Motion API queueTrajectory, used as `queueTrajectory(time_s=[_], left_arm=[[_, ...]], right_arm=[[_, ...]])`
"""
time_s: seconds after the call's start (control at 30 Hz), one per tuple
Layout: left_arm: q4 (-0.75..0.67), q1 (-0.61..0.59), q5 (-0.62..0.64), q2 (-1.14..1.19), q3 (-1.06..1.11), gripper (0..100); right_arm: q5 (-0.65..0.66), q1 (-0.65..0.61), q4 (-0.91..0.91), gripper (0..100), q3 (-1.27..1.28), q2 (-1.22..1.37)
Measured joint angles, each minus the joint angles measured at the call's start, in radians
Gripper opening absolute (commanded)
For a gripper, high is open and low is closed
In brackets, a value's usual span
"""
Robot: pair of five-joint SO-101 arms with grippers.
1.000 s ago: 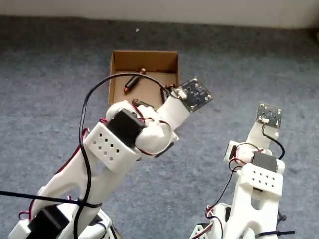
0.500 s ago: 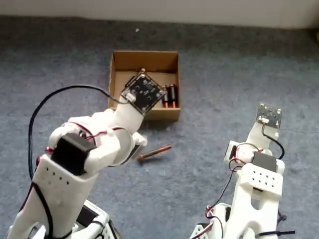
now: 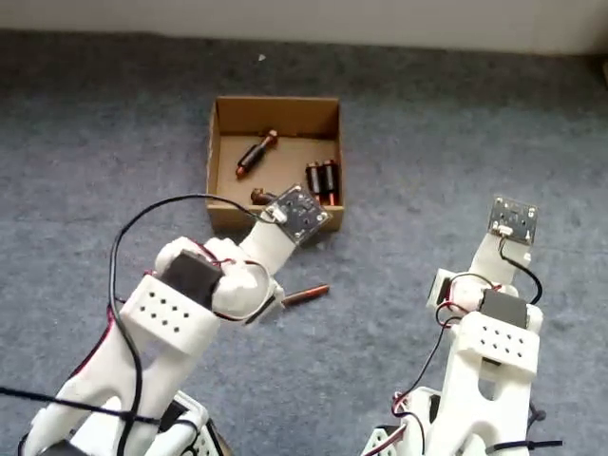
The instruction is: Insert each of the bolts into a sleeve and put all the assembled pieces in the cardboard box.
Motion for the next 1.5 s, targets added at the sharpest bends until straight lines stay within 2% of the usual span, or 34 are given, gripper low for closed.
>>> queueTrajectory(time_s=[0.2,0.33,0.6,0.7,0.83,0.93,1.23,1.5], left_arm=[[-0.14,0.0,0.0,0.241,0.0,27],[-0.213,0.002,0.0,0.376,0.0,23],[-0.222,0.002,-0.002,0.641,-0.089,21],[-0.222,0.002,-0.003,0.7,-0.11,13],[-0.222,0.003,-0.003,0.703,-0.124,7],[-0.219,0.0,-0.006,0.709,-0.153,6],[-0.055,-0.023,-0.017,0.68,-0.324,7],[0.058,-0.129,-0.327,0.405,-0.353,7]], right_arm=[[0.0,0.0,0.0,0.5,0.0,0.0],[0.0,0.0,0.0,0.5,0.0,0.0],[0.0,0.0,0.0,0.5,0.0,0.0],[0.0,0.0,0.0,0.5,0.0,0.0],[0.0,0.0,0.0,0.5,0.0,0.0],[0.0,0.0,0.0,0.5,0.0,0.0],[0.0,0.012,0.0,0.5,0.0,0.0],[0.0,0.055,0.0,0.5,0.0,0.0]])
